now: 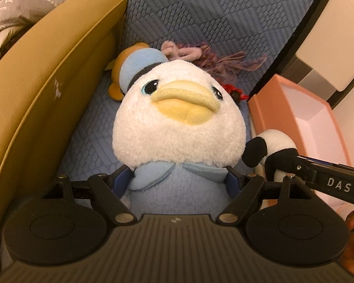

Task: Organize objects
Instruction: 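Lift the duck plush with the left tool while the right tool lifts the panda toward the pink box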

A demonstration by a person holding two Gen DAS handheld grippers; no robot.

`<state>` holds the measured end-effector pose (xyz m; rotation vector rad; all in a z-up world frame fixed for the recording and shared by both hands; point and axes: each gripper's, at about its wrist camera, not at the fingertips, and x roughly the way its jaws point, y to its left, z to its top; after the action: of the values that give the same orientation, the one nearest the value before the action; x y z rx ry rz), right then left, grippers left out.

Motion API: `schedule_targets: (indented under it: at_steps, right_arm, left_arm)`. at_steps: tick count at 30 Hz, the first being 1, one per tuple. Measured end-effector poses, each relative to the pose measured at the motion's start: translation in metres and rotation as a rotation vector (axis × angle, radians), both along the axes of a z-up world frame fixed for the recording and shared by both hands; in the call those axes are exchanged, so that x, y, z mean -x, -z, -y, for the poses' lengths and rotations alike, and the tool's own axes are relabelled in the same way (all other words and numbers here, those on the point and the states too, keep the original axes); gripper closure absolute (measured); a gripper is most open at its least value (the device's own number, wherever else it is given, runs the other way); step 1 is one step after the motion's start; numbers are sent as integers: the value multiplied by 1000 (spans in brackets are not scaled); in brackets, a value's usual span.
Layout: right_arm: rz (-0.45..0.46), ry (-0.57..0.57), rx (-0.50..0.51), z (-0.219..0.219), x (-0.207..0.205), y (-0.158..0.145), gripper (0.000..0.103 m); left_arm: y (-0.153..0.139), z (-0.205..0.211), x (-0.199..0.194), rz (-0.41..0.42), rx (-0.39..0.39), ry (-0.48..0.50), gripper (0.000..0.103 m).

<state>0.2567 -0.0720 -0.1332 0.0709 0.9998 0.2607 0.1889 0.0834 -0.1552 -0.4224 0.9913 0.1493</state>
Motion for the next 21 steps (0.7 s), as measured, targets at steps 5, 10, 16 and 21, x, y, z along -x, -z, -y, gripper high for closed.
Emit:
schedule_targets:
  at_steps: [5, 10, 16, 21]
  right_arm:
    - [52, 14, -28, 12, 11, -30, 52]
    - [105, 30, -44, 23, 21, -54, 52]
    - [161, 52, -51, 40, 28, -80, 52]
    - [201, 79, -57, 56, 33, -96, 52]
  left_arm:
    - [-26, 9, 2, 37, 9, 11, 21]
    - [-42, 21, 4, 61, 19, 25, 21]
    - [-63, 33, 7, 82, 26, 42, 21]
    - [-85, 47, 2, 120, 12, 62, 21]
